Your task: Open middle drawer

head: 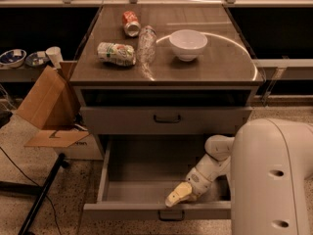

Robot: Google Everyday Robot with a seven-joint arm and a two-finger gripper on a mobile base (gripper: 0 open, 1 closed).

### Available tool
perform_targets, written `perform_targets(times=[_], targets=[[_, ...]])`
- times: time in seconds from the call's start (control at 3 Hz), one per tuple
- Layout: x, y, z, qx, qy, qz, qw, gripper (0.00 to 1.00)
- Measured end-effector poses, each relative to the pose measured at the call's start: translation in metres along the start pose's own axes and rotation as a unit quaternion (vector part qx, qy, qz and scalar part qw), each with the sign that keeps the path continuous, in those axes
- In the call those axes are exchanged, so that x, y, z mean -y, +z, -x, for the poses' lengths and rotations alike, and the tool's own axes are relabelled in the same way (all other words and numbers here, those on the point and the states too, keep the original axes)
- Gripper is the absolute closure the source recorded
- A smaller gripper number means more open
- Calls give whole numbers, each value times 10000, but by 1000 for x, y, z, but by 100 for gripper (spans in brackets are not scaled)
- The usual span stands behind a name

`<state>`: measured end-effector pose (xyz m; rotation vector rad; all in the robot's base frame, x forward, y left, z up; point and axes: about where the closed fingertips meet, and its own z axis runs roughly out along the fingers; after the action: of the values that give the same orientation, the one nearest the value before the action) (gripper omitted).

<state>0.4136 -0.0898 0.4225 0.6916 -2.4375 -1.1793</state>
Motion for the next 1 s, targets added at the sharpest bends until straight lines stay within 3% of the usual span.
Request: perform_targets(times=[0.67, 1.0], targets=[[0, -4, -16, -139, 268, 1, 9995, 0], [-3, -14, -28, 9, 370, -112, 9993, 0]])
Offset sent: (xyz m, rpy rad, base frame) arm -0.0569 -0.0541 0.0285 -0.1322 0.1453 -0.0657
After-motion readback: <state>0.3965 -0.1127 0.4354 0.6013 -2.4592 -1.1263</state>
